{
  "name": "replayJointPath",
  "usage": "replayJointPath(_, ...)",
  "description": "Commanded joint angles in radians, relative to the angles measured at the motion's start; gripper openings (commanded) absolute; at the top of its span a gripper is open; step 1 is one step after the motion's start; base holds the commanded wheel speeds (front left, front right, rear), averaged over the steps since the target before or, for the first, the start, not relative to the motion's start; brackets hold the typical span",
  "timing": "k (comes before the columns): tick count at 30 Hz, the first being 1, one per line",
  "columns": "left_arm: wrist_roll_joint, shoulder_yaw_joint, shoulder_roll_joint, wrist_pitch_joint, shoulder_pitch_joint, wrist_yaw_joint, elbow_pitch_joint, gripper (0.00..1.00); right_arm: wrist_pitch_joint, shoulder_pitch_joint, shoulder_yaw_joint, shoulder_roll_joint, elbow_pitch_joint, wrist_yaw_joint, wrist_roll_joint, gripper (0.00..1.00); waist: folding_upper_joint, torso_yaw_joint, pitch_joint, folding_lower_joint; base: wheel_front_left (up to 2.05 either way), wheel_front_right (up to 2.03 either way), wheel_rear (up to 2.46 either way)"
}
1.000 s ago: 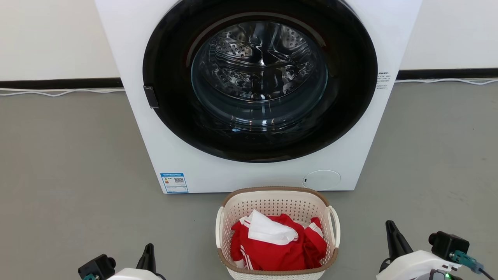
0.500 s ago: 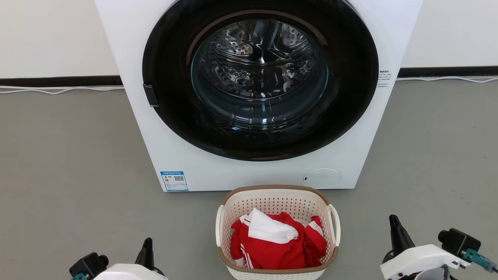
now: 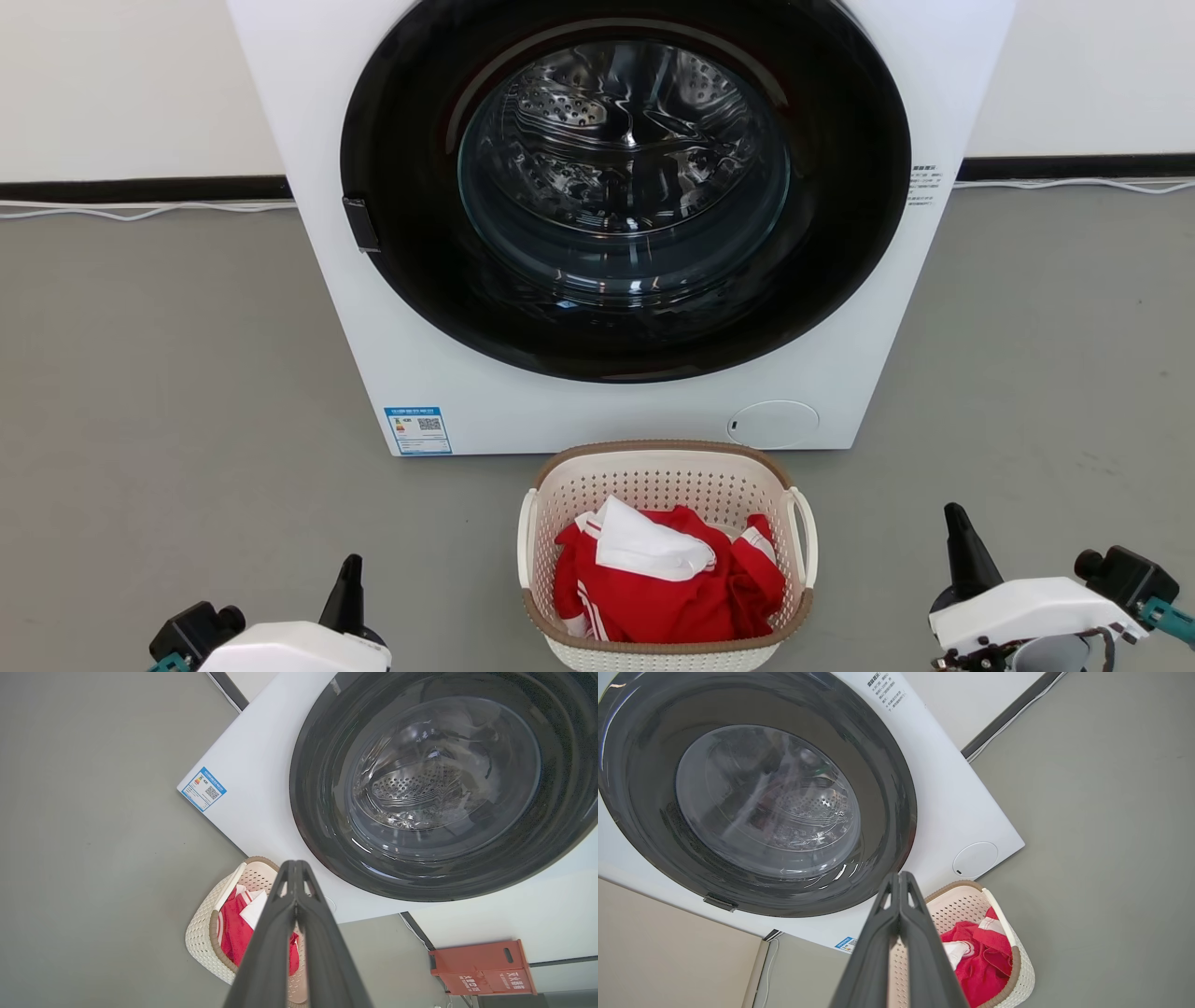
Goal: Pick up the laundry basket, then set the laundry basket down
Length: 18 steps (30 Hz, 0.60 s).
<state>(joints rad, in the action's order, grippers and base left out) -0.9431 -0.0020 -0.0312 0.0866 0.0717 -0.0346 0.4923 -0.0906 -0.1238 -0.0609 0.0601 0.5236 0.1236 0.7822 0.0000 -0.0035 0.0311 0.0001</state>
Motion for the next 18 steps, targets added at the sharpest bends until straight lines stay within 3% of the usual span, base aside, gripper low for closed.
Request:
replayJointPath(1, -0.032, 0.021, -0.009, -0.008, 0.037, -0.014, -0.037, 0.00, 0.012, -0.018, 0.005, 0.005, -0.042, 0.003, 0.039, 0.00, 0.0000, 0.000, -0.001, 0.0000, 0.00, 0.00, 0.00)
replayJointPath(18, -0.187, 0.044, -0.011, -0.055, 0.037, -0.034, -0.088, 0.00, 0.059, -0.010, -0.009, 0.001, -0.100, 0.004, 0.231, 0.00, 0.0000, 0.001, -0.009, 0.0000, 0.00, 0.00, 0.00)
